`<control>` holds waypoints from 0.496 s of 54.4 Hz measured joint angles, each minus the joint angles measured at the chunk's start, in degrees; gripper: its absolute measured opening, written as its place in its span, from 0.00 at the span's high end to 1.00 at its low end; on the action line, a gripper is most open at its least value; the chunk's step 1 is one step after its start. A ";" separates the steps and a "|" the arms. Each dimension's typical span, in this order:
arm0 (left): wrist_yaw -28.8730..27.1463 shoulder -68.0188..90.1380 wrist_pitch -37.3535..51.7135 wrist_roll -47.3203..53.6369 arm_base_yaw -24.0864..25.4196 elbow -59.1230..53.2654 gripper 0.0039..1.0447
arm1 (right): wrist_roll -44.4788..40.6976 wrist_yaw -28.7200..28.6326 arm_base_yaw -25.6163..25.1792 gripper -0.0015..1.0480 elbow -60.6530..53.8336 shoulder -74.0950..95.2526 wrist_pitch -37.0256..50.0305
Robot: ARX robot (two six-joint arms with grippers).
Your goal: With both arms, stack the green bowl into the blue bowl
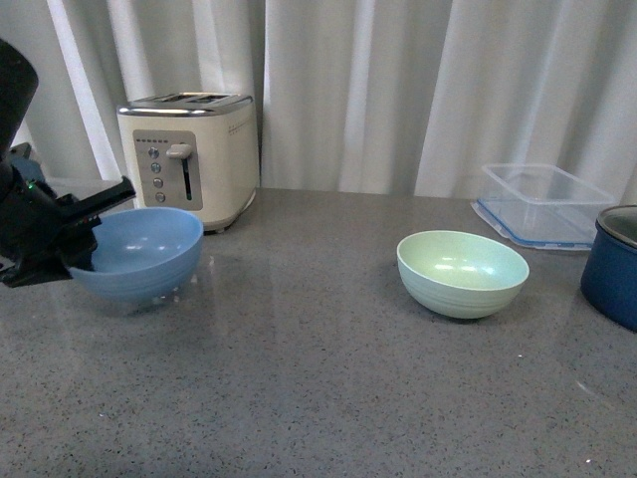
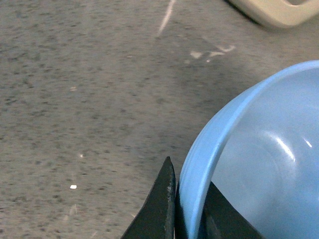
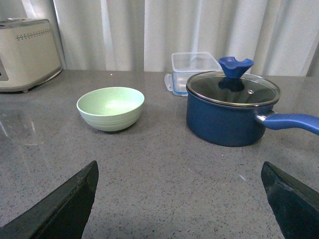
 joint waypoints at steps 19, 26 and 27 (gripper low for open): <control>-1.49 5.75 -3.48 -0.61 -12.24 11.08 0.96 | 0.00 0.00 0.00 0.10 0.00 0.00 0.02; -2.23 9.64 -4.90 -0.83 -14.69 13.62 0.96 | 0.00 0.00 0.00 0.10 0.00 0.00 0.00; -2.32 10.21 -5.14 -0.81 -14.97 13.94 0.96 | 0.00 0.00 0.00 0.10 0.00 0.00 0.02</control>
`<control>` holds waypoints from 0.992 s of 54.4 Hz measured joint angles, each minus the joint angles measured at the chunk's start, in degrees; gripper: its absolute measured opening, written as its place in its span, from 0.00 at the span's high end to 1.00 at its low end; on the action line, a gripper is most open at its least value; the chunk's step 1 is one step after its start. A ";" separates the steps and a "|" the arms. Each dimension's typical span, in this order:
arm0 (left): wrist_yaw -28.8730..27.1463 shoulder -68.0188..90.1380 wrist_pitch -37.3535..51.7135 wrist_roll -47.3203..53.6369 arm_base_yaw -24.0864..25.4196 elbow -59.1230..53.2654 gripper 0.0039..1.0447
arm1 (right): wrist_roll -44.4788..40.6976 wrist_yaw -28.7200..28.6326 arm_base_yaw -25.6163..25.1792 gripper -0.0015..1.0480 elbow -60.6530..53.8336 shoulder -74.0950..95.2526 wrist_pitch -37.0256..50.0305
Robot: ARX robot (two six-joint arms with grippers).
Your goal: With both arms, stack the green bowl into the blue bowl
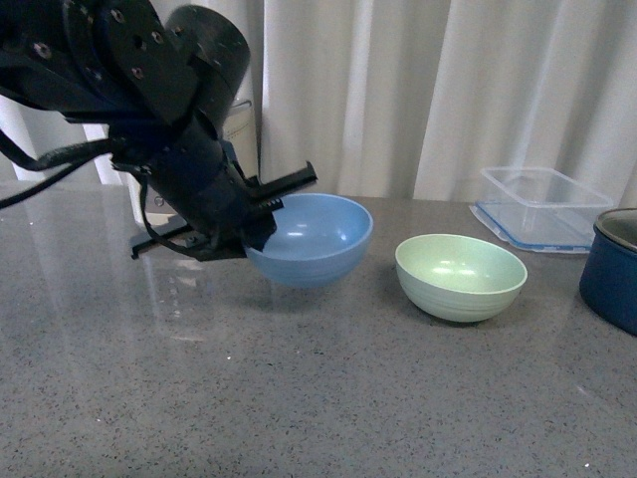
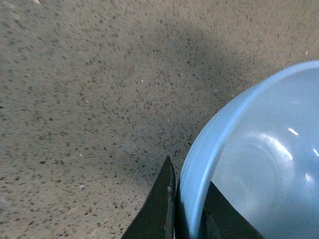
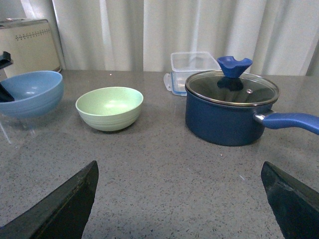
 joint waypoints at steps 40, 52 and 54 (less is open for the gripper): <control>-0.07 6.34 -2.71 -0.31 -1.18 5.22 0.74 | 0.00 0.00 0.00 0.10 0.00 0.00 -0.02; 1.42 3.21 0.90 0.33 -1.14 2.71 0.40 | 0.00 0.00 0.00 0.10 0.00 0.00 -0.02; 1.01 1.70 2.84 1.01 -1.14 1.33 0.35 | 0.00 0.00 0.00 0.10 0.00 0.00 0.00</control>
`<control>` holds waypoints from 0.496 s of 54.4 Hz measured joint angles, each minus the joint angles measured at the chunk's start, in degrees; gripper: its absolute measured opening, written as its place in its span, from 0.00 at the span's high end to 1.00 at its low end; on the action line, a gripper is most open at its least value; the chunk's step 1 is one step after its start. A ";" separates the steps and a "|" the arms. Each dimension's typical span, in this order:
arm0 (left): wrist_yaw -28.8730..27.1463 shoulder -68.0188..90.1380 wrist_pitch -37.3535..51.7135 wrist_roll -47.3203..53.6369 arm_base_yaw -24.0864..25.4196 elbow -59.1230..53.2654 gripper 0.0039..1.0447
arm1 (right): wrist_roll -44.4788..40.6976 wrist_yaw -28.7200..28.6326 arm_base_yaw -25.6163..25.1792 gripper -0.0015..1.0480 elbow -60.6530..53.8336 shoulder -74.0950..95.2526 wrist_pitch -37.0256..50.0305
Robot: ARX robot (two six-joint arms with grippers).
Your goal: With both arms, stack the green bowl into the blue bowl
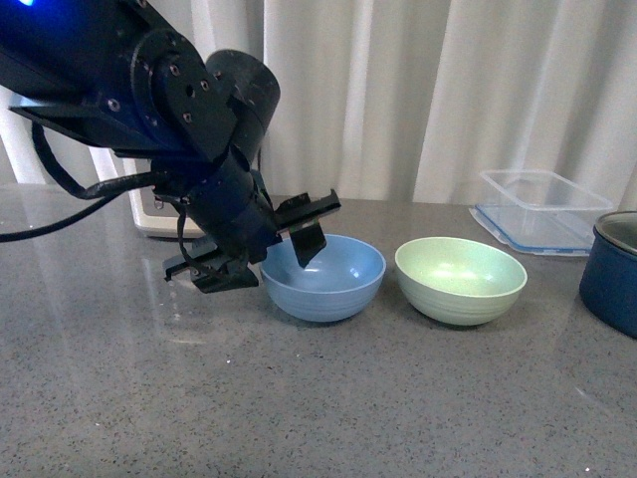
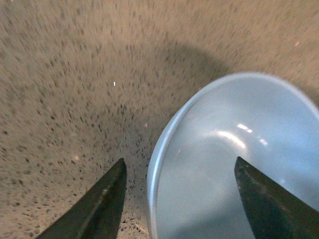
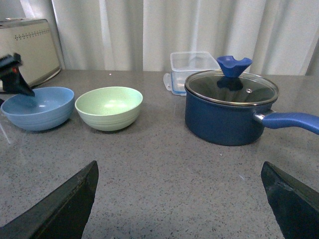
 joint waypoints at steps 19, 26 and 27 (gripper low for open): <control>-5.16 -25.94 27.36 12.81 0.04 -19.89 0.08 | 0.00 0.00 0.00 0.10 0.00 0.00 0.00; -10.95 -32.17 41.46 24.37 1.79 -33.90 0.32 | 0.00 -0.04 0.00 0.10 0.00 0.02 -0.02; -10.64 -32.85 42.56 25.51 2.21 -36.26 0.36 | 0.00 -0.02 0.00 0.10 0.00 0.00 -0.02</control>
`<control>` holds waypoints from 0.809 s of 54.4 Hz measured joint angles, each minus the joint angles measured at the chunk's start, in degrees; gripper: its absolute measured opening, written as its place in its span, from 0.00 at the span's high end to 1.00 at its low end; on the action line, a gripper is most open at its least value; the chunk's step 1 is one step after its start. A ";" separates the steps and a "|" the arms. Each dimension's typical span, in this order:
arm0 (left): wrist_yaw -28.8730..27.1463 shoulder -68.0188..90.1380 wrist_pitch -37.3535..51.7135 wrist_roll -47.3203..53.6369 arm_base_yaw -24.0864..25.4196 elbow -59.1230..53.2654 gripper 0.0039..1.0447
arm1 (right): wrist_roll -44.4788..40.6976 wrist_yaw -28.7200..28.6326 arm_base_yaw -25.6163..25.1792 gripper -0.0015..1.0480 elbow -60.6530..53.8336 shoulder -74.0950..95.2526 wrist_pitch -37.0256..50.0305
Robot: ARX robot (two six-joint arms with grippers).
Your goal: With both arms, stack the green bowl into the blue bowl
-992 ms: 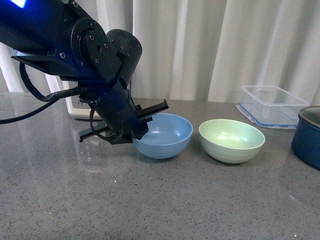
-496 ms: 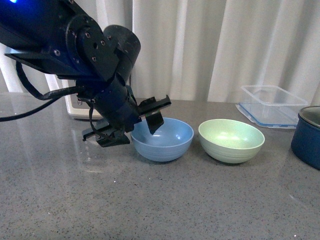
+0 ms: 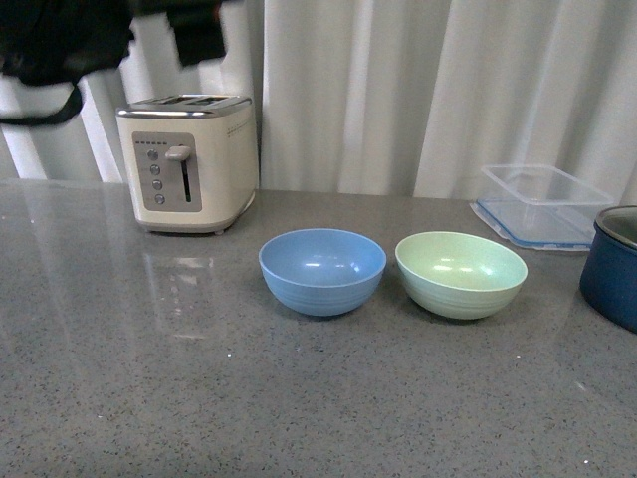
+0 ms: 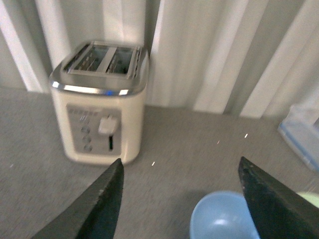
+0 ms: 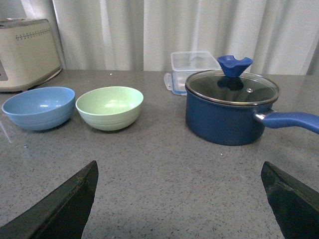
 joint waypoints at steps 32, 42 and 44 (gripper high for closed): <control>8.98 -22.29 13.46 4.39 9.75 -39.34 0.97 | 0.00 0.00 0.00 0.10 0.00 0.00 0.02; 11.26 -29.62 13.25 4.39 11.89 -46.05 0.97 | 0.00 0.00 0.00 0.10 0.00 0.00 0.02; 12.17 -31.23 12.74 4.39 12.59 -47.15 0.97 | 0.00 0.00 0.00 0.10 0.00 0.00 0.00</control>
